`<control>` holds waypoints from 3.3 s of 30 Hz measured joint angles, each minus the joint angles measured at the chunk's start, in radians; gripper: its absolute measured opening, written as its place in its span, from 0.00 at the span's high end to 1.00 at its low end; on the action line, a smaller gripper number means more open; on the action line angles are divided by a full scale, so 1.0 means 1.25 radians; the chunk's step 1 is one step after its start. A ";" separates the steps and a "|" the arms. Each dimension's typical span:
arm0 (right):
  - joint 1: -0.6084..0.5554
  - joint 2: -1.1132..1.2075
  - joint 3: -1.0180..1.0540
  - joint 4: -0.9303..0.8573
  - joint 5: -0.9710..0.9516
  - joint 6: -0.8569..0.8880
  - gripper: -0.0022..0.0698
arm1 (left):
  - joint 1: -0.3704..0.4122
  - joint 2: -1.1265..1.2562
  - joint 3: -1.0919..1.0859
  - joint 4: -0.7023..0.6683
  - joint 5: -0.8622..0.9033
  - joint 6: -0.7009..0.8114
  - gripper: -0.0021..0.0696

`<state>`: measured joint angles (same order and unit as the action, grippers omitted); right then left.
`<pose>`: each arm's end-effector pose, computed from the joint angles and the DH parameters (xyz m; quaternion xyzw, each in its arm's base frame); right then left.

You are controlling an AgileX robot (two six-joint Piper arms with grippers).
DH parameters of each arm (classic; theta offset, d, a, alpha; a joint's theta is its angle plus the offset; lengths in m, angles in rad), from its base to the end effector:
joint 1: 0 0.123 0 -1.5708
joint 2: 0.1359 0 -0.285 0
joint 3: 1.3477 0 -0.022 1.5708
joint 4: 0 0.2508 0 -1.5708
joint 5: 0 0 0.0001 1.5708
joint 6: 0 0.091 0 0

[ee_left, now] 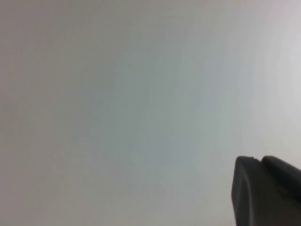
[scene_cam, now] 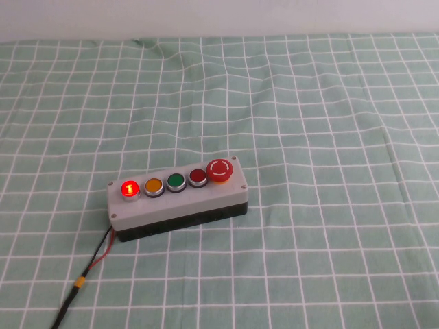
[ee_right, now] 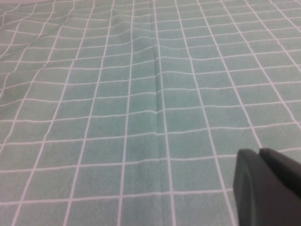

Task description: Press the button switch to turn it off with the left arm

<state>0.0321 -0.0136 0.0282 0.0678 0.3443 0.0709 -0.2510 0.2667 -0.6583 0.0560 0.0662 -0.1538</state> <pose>0.0532 0.0038 0.1735 0.0339 0.7954 0.0595 0.6022 0.0327 -0.0080 0.4061 0.0403 0.5457 -0.1443 0.8245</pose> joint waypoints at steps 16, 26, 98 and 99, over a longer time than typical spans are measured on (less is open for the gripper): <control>0.000 0.000 0.000 0.000 0.000 0.000 0.99 | 0.000 0.303 -0.226 -0.045 0.236 -0.034 0.98; 0.000 0.000 0.000 0.000 0.000 0.000 0.99 | 0.000 0.482 -0.336 -0.082 0.483 0.029 0.98; 0.000 0.000 0.000 0.000 0.000 0.000 0.99 | 0.002 1.107 -0.516 -0.234 0.676 0.218 0.98; 0.000 0.000 0.000 0.000 0.000 0.000 0.99 | 0.002 1.090 -0.526 -0.232 0.678 0.218 0.98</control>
<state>0.0321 -0.0136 0.0282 0.0678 0.3443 0.0709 -0.2489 1.6288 -1.3156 -0.2340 0.9138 0.1192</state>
